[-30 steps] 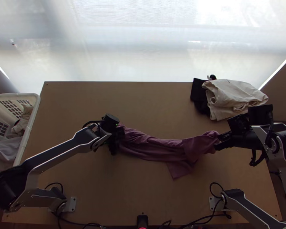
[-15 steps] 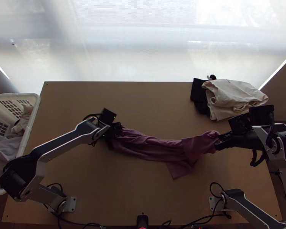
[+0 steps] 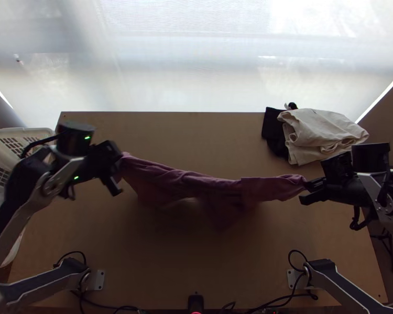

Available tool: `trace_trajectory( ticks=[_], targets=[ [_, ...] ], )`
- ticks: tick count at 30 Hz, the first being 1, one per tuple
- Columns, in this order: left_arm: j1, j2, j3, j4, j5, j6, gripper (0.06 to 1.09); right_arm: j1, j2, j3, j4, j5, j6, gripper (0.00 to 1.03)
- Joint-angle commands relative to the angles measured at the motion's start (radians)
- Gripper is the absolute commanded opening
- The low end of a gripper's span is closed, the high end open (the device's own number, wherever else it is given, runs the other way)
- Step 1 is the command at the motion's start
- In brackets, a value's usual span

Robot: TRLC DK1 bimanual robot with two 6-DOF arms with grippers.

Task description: Fold the t-shirt

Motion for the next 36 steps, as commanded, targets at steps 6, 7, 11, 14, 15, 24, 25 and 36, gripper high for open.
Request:
trace_trajectory(
  ticks=[6, 7, 11, 14, 15, 24, 25, 36],
  targets=[
    [0.012, -0.324, 0.111, -0.324, 0.006, -0.114, 0.10, 0.002, -0.071, 0.024, -0.089, -0.073, 0.015, 0.04],
    [0.013, -0.330, 0.111, -0.335, 0.006, -0.120, 0.10, -0.002, -0.077, 0.021, -0.095, -0.085, 0.015, 0.04],
    [0.009, -0.324, 0.071, -0.317, 0.017, -0.128, 0.10, -0.013, -0.088, -0.007, -0.097, -0.119, 0.015, 0.04],
    [0.021, -0.278, -0.031, -0.177, 0.013, -0.077, 0.10, -0.042, -0.066, -0.007, -0.060, -0.128, 0.024, 0.04],
    [0.046, -0.249, -0.066, -0.120, 0.013, -0.051, 0.10, -0.061, -0.056, -0.008, -0.031, -0.127, 0.034, 0.04],
    [0.144, 0.192, -0.158, 0.317, 0.044, 0.099, 0.10, -0.081, 0.079, -0.054, 0.157, -0.127, 0.070, 0.04],
    [0.148, 0.242, -0.147, 0.354, 0.044, 0.104, 0.10, -0.081, 0.090, -0.064, 0.172, -0.125, 0.072, 0.04],
    [0.179, 0.629, 0.068, 0.490, -0.003, 0.130, 1.05, -0.047, 0.142, -0.140, 0.253, -0.124, 0.078, 0.04]
  ],
)
